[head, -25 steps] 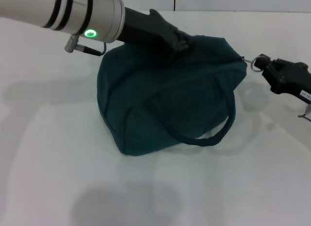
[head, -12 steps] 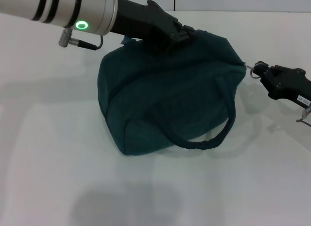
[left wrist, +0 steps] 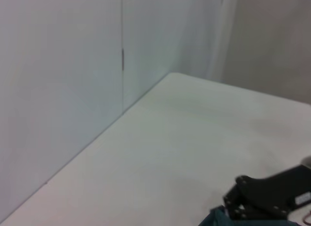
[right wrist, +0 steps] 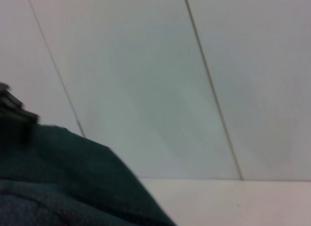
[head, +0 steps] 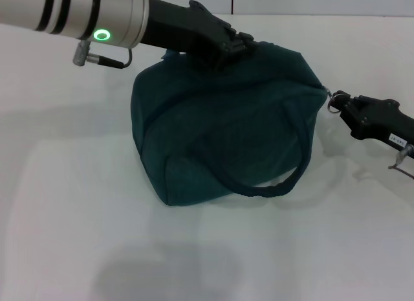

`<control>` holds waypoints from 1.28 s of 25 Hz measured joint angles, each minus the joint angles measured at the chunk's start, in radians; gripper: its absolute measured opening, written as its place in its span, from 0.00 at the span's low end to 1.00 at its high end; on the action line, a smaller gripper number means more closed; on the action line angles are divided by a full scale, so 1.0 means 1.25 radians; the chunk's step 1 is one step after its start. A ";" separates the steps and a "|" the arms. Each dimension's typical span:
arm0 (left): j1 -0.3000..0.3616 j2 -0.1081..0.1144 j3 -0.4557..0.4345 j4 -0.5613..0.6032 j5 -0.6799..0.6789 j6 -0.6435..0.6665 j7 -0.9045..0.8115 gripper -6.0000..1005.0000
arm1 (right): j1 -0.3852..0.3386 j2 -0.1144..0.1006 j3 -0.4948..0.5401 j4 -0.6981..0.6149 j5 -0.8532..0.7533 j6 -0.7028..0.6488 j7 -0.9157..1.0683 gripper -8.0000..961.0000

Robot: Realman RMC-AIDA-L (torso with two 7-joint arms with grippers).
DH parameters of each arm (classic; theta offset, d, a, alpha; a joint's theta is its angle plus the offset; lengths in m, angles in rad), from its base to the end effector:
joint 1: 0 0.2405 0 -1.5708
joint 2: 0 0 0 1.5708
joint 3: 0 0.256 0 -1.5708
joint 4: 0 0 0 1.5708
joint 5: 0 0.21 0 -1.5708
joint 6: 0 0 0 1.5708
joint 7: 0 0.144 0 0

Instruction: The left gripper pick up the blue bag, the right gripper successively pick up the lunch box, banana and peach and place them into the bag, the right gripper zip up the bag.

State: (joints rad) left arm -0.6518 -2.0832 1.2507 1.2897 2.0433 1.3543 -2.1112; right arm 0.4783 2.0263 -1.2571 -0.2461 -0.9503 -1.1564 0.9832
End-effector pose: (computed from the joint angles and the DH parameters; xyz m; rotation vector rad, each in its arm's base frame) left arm -0.0992 0.3804 0.0071 -2.8161 -0.4224 -0.3393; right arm 0.2971 0.3409 -0.0312 -2.2076 0.7825 0.8750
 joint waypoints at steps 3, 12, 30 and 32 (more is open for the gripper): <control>0.013 -0.003 -0.013 -0.004 -0.025 -0.006 0.017 0.10 | -0.011 -0.001 -0.001 0.001 0.000 -0.035 0.014 0.15; 0.109 -0.003 -0.063 -0.012 -0.242 -0.014 0.190 0.21 | -0.046 -0.006 0.016 0.002 0.004 -0.051 0.016 0.19; 0.291 0.025 -0.328 -0.382 -0.695 0.184 0.565 0.54 | -0.112 -0.031 0.181 0.002 -0.026 -0.188 0.047 0.76; 0.289 0.026 -0.326 -0.386 -0.691 0.196 0.565 0.54 | -0.109 -0.041 0.181 0.002 -0.054 -0.162 0.094 0.80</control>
State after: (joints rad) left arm -0.2900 -2.0502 0.8426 0.8078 1.1792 1.5995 -1.4048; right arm 0.3418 1.9753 -1.0312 -0.2438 -1.0178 -1.3595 1.1010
